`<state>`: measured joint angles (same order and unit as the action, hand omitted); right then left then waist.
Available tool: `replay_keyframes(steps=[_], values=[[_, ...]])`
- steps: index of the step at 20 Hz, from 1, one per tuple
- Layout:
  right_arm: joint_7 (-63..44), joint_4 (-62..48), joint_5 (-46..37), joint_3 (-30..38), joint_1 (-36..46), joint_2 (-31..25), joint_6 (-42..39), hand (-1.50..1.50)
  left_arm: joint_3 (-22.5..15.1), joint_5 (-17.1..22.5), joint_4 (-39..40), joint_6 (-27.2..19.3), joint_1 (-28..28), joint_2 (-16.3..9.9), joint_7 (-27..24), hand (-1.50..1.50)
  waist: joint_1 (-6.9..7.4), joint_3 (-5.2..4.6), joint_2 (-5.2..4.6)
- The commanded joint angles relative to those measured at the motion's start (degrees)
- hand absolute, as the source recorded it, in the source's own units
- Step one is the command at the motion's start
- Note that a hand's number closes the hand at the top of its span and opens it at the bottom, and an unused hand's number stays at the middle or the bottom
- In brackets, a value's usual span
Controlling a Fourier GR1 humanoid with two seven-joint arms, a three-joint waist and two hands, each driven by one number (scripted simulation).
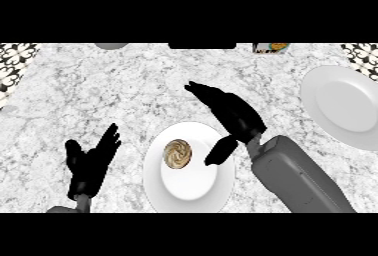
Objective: Pick the cupcake from the plate and place it in the plate
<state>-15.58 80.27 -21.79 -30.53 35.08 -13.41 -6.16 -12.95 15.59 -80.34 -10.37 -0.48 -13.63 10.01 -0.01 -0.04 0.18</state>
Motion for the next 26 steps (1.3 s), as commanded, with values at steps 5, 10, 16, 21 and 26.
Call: replay_keyframes(steps=[5,10,16,21,26], values=[[-9.56,0.21,-10.33,-2.97,-0.76,8.04,-1.15,-1.5,0.68,-1.56,-3.34,-0.13,0.08,1.04,3.88,0.0,0.26,0.04,-0.1],[-7.95,-5.72,-12.15,-2.01,-1.63,11.31,-4.42,-1.5,2.86,-2.14,1.7,2.46,-0.13,1.49,0.02,0.0,0.31,0.04,-0.21],[-10.39,1.43,-13.98,-2.18,-6.73,13.31,-8.39,-1.5,2.09,-4.74,-3.83,1.71,2.12,3.17,2.42,0.0,0.1,0.05,-0.09],[-10.06,-5.54,-15.05,-7.79,-6.04,13.38,-0.49,-1.5,7.17,-2.4,3.11,6.51,-2.24,1.71,0.85,0.0,0.21,0.03,-0.2],[-9.88,-8.41,-20.67,-6.99,-6.42,13.4,1.19,-1.5,6.26,-4.72,0.56,5.01,-0.12,3.15,1.42,0.0,0.17,0.04,-0.16]])
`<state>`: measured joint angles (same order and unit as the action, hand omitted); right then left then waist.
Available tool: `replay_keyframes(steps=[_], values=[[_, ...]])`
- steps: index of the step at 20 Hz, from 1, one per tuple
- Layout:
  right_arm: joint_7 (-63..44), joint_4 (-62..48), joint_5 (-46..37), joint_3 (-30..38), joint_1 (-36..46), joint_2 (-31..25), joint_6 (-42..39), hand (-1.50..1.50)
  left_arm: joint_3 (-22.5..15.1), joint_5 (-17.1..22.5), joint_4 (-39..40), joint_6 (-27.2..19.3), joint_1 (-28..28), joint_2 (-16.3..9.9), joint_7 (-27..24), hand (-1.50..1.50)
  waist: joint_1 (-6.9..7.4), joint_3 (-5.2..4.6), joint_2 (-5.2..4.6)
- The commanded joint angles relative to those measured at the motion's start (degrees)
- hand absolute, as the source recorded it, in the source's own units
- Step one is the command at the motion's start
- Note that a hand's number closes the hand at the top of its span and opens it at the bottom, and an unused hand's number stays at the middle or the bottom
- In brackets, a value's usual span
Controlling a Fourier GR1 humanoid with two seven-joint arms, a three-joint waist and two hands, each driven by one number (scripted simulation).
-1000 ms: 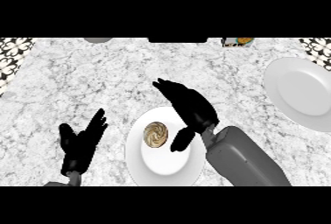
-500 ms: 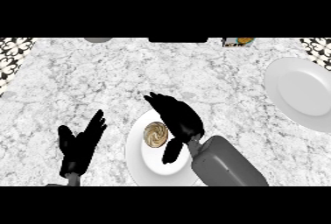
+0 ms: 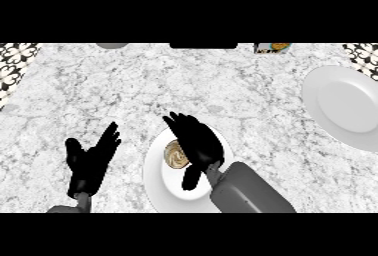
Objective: Pick the cupcake from the plate and place it in the plate
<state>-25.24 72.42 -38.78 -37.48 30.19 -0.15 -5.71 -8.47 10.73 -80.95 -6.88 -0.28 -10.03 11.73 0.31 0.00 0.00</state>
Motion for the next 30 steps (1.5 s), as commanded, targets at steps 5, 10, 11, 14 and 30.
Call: replay_keyframes(steps=[5,10,11,14,30], values=[[-3.49,-5.32,1.73,-2.35,5.32,0.15,2.42,-1.5,1.39,-1.71,1.92,2.31,-0.28,0.96,-1.11,0.0,0.21,0.0,-0.04],[1.29,-12.6,2.95,-2.86,6.42,0.15,4.61,-1.5,4.63,0.78,2.43,4.51,-2.36,0.39,0.9,0.0,0.18,0.0,-0.06],[0.1,-9.74,1.74,-5.16,2.5,0.15,4.09,-1.5,0.72,-2.74,-3.69,0.89,2.74,2.34,1.41,0.0,0.17,0.01,0.02],[1.48,-17.62,6.19,-7.4,7.99,0.15,7.39,-1.5,0.59,-3.58,-2.61,1.38,0.48,2.82,1.98,0.0,0.51,0.01,-0.09],[12.86,-15.34,-2.14,-6.54,7.66,0.02,23.11,1.5,2.44,-4.41,-2.05,2.31,1.42,2.65,0.95,0.0,-0.24,0.05,0.09]])
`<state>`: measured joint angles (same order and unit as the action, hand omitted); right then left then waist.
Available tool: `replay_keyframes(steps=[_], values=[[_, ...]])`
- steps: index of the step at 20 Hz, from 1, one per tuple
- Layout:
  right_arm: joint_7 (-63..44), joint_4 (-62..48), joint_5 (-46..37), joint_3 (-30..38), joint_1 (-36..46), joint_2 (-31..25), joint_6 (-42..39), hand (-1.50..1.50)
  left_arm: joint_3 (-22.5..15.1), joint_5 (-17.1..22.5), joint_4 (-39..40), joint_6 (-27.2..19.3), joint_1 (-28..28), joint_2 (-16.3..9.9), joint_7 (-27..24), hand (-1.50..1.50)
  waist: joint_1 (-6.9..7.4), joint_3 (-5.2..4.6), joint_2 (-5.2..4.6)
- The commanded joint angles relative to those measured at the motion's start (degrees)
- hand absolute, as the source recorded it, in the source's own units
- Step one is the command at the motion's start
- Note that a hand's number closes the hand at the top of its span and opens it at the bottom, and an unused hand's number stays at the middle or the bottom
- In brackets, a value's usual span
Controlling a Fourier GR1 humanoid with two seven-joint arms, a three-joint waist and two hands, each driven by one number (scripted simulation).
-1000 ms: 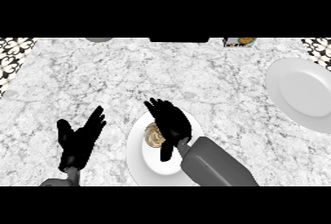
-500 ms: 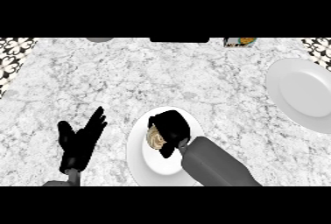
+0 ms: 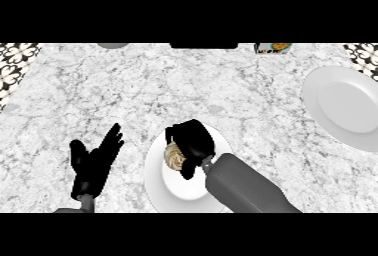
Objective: Pick the cupcake from the plate and place it in the plate
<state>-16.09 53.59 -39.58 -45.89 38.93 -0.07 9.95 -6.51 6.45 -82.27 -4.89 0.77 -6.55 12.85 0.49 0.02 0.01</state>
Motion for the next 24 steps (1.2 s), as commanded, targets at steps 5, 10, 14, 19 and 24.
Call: replay_keyframes(steps=[5,10,14,19,24], values=[[-21.93,-7.52,-2.26,20.95,6.92,-6.86,17.67,1.5,1.64,0.89,0.45,-0.5,0.67,-0.04,-0.38,0.0,-2.45,-0.11,-0.21],[-38.79,-15.25,-11.05,26.4,15.35,-11.7,28.86,1.5,0.35,0.25,0.16,0.74,0.81,-0.41,-0.86,0.0,0.43,-0.26,-0.47],[-50.56,-21.0,-18.73,28.47,20.17,-12.31,36.84,1.5,0.48,0.93,0.14,2.25,0.47,-0.98,-1.28,0.0,1.87,-0.22,-0.6],[-58.86,-25.04,-25.92,32.01,21.63,-13.67,45.7,1.5,0.72,0.69,0.82,1.95,0.21,-1.16,-0.48,0.0,0.99,-0.13,-0.47],[-58.53,-25.95,-29.62,36.99,17.53,-14.12,57.12,1.5,1.14,0.0,2.1,0.71,-0.74,-0.37,-1.57,0.0,-0.02,-0.04,-0.52]])
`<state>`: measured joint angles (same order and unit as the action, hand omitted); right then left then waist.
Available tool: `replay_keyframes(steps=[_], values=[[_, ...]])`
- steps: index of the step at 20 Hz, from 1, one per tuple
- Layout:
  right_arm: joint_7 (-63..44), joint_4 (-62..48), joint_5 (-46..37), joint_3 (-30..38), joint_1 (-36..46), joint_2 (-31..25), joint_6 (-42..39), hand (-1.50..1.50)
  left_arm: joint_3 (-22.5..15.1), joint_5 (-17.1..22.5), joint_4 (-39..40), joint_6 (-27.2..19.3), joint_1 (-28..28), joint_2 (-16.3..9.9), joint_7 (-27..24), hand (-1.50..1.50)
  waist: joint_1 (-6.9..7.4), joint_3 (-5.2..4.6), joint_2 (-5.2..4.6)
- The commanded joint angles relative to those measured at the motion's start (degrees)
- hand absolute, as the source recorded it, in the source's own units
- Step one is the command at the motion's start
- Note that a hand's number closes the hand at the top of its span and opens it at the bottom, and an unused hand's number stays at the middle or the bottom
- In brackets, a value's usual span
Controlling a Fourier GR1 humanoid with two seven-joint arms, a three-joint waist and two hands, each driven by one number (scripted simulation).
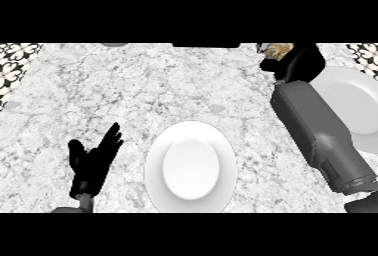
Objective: Pick the cupcake from the plate and place it in the plate
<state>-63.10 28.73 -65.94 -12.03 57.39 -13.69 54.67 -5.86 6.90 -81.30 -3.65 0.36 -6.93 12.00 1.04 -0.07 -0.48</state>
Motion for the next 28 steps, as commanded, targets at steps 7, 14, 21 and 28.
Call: replay_keyframes(steps=[7,14,21,28], values=[[-10.84,-6.17,-10.66,9.74,-5.36,-5.22,19.17,1.5,1.46,0.93,-0.53,0.84,0.48,-1.2,0.77,0.0,-0.57,0.04,0.37],[-5.44,-10.41,-9.35,16.77,-9.65,-13.58,25.61,1.5,0.63,0.7,0.47,1.83,-0.02,-0.52,0.04,0.0,0.75,0.21,-0.44],[4.3,-6.81,-0.24,18.19,-16.49,-16.98,25.91,1.5,-0.71,-0.53,-4.15,0.21,1.32,0.56,2.16,0.0,-0.04,0.24,0.16],[5.95,-10.16,10.65,20.81,-16.67,-17.37,12.81,-1.5,-0.47,-1.32,-0.94,-0.38,-1.14,1.33,1.18,0.0,1.1,0.54,-0.59]])
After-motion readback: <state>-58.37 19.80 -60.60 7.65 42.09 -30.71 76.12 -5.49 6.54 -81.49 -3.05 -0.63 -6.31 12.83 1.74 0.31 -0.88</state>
